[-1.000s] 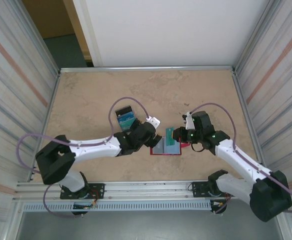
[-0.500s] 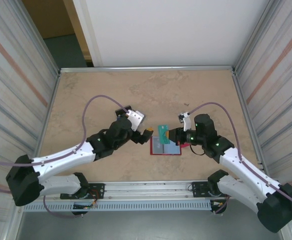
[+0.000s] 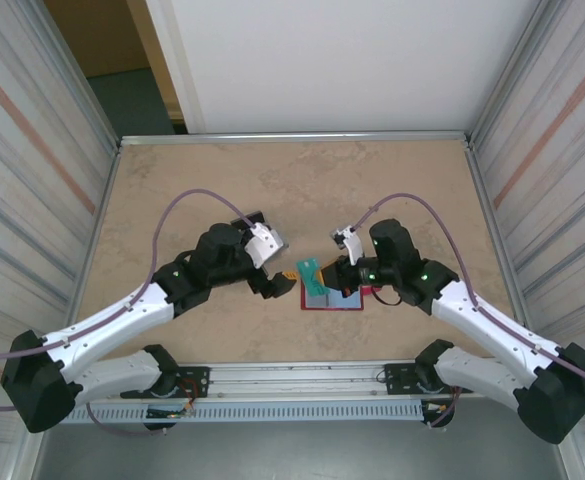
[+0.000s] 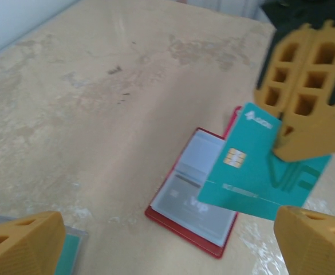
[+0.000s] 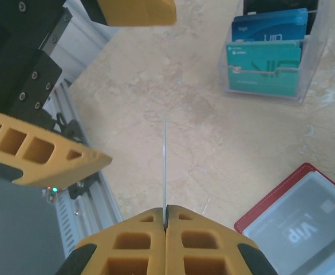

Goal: Take the credit cards out of the card holder

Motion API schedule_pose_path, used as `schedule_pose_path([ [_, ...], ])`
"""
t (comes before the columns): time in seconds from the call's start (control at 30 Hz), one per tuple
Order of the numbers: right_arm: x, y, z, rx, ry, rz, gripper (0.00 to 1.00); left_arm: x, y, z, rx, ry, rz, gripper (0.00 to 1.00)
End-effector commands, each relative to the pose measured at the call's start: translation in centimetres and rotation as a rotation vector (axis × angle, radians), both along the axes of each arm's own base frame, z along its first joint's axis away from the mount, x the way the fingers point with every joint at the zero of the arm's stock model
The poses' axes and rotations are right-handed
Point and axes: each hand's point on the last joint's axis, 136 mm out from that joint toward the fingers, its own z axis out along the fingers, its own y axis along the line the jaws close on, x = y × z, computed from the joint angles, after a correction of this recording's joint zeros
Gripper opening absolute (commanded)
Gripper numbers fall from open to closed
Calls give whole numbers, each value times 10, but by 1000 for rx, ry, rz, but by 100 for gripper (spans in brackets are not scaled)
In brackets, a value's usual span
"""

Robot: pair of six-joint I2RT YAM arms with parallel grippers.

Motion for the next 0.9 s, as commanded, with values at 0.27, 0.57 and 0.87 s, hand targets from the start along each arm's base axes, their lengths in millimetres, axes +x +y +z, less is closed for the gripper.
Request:
schedule_pose_path([
  [0.27, -22, 23, 11, -12, -26, 190, 0, -29, -25, 0, 8, 60, -274, 78],
  [0.57, -25, 23, 15, -17, -50, 215, 0, -35, -32, -8, 36, 110, -346, 36],
  [0.87, -22, 26, 12, -21, -41, 222, 0, -38, -38, -2, -1, 109, -383, 0],
])
